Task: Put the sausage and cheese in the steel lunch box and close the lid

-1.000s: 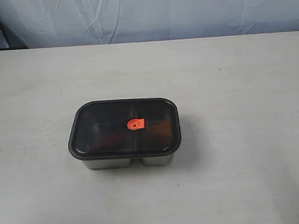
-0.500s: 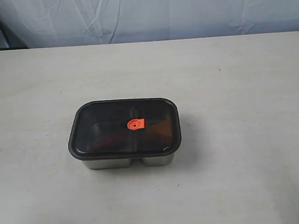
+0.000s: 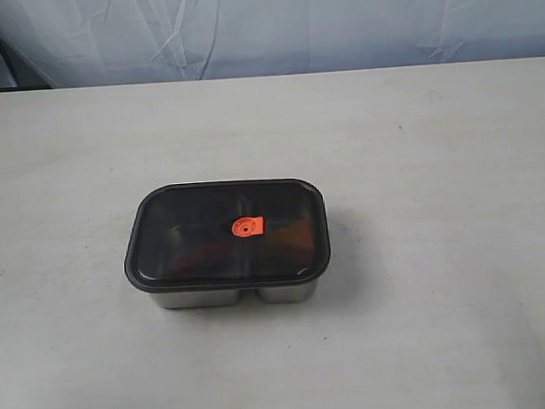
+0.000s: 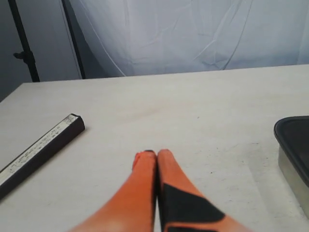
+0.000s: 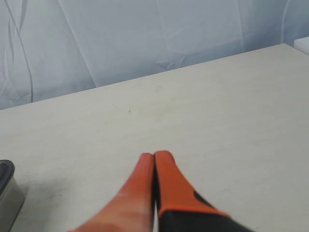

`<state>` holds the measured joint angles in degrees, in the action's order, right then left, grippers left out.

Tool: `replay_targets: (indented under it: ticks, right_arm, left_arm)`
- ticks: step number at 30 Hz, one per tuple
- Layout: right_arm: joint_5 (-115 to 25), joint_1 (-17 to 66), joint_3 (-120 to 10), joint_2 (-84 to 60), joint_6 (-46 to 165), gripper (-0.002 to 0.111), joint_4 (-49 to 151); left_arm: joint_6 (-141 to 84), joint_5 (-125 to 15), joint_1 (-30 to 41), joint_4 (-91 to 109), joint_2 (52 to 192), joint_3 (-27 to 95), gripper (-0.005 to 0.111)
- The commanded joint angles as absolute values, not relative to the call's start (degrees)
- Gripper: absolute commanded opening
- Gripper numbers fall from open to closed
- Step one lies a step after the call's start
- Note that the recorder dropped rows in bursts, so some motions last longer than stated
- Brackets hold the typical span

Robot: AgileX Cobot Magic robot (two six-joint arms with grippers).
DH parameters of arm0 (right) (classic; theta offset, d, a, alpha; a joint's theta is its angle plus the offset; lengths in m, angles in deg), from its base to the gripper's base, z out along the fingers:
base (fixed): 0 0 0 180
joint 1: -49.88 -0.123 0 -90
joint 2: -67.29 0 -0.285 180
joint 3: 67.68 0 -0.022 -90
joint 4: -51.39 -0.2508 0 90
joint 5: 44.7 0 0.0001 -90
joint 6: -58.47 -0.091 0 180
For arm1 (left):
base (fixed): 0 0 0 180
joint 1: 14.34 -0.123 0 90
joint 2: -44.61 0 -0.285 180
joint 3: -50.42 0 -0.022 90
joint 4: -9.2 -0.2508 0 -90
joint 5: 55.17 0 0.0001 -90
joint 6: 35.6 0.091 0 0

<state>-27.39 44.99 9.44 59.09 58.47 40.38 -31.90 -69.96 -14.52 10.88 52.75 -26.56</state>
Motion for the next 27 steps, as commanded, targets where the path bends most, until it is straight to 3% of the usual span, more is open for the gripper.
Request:
replay_targets:
  ticks: [1, 27]
  right_arm:
    - [-27.96, 45.25, 9.54, 59.51, 58.47, 0.0, 40.37]
    - [-27.96, 45.25, 9.54, 59.51, 58.47, 0.0, 40.37]
  left_arm:
    - [-32.24, -68.0, -14.75, 10.77, 52.39, -26.79, 0.0]
    - [-32.24, -66.98, -14.75, 8.55, 52.39, -26.79, 0.0]
